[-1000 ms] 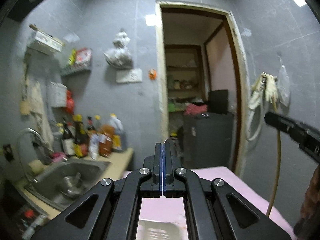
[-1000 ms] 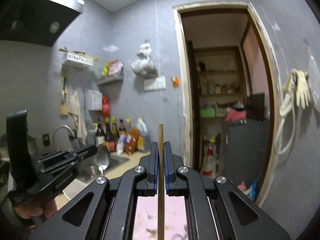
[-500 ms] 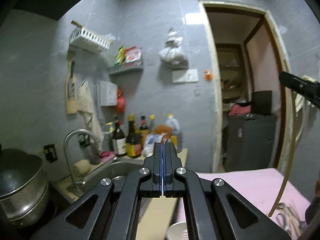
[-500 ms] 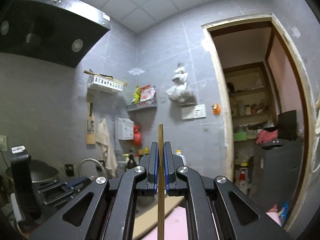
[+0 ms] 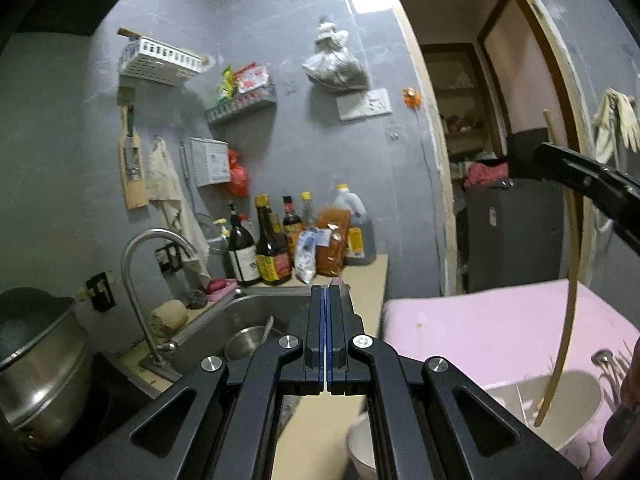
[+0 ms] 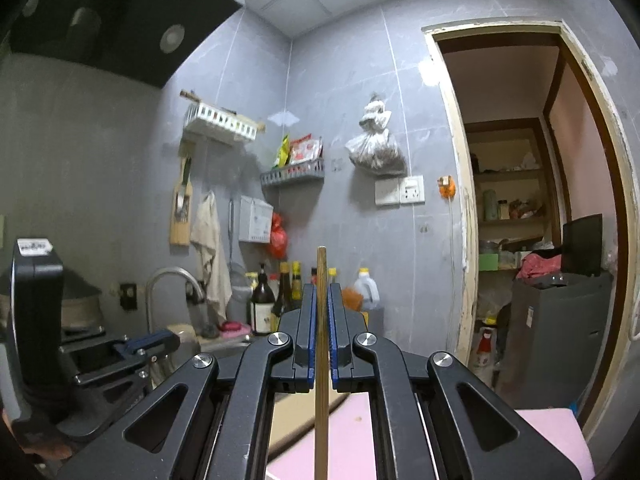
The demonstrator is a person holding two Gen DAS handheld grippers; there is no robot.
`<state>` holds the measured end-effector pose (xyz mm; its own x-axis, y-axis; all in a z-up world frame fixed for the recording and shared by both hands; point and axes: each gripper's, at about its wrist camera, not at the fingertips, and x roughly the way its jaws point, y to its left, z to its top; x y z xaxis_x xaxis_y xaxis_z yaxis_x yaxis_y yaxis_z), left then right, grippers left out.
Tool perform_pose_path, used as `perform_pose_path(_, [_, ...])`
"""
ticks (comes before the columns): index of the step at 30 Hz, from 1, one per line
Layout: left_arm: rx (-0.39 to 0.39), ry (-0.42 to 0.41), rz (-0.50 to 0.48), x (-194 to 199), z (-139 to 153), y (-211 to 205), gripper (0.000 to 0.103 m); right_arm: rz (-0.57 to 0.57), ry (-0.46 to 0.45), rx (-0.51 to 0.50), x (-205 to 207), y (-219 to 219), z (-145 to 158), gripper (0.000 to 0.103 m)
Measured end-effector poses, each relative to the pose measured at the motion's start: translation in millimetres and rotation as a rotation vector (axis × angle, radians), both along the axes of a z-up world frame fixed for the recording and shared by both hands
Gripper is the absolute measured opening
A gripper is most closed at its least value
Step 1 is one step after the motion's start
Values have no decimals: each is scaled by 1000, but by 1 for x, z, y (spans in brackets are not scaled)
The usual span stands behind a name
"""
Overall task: Organize utensils
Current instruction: 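Lift the chopstick with the right tool and lower it into the white caddy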
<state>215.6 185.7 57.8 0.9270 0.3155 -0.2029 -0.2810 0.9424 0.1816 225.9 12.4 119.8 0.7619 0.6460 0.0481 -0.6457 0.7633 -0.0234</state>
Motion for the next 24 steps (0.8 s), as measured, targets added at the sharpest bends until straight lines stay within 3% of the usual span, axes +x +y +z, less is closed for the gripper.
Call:
perform_pose_path(7, [-82, 72, -65, 7, -16, 5, 0, 18, 86, -72, 2, -2, -19, 3])
perform_pose_path(12, [-231, 104, -172, 5, -17, 11, 1, 23, 144, -93, 4, -9, -28, 4])
perform_pose_path(19, [-394, 84, -277, -4, -4, 11, 3, 68, 169, -70, 1, -25, -25, 21])
perform_pose_path(22, [-430, 53, -307, -9, 9, 7, 16, 68, 157, -50, -2, -34, -17, 25])
perform_pose_path(24, [-447, 23, -324, -15, 18, 3, 32, 58, 147, -29, -4, -42, -11, 33])
